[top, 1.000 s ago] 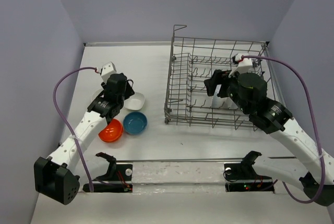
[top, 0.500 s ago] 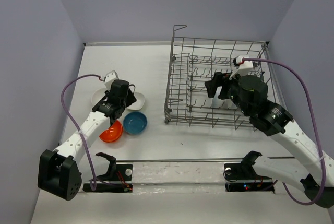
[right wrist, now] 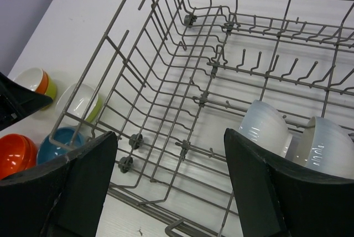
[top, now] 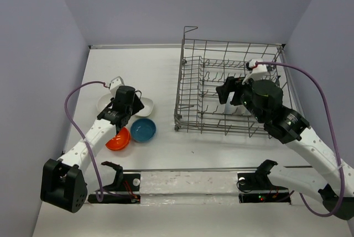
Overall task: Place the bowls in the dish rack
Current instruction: Pick up the bowl from the bowl.
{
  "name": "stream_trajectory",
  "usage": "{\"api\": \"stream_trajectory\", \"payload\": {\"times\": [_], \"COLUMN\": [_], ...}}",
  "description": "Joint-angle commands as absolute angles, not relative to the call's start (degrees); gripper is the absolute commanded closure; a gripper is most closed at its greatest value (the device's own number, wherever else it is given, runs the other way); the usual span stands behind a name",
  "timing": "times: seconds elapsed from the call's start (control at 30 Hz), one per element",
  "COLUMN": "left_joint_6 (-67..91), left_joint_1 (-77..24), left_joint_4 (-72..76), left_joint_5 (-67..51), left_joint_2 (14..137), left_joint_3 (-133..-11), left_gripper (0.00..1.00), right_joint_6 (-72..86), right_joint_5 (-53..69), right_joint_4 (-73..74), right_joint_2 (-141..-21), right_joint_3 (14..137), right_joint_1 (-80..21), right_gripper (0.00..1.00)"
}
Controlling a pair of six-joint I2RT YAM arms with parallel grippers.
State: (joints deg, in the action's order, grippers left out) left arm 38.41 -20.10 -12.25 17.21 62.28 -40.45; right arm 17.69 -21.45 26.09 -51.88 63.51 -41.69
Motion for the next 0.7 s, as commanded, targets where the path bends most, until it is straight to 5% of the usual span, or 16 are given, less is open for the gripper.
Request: {"api": "stream_trajectory", "payload": {"times": [0.0, 0.67], "left_joint_6": [38.23, 40.07], "left_joint_1": [-19.69, -20.04], "left_joint_4": [-10.55, -15.73], "left_joint_5": [14.42, 16.25], "left_joint_2": [61.08, 54.05], "left_joint_3": [-39.81, -39.9], "left_gripper": [0.4, 0.41], "right_joint_6": [17.05, 18.19], "right_joint_5": [-20.39, -19.42], "right_joint_4": [22.68, 22.5], "right_joint_2": [-52.21, -53.88], "right_joint_3": [62.84, 61.61], "right_joint_1": [-42.1, -42.1], "right_gripper": [0.17, 0.16]}}
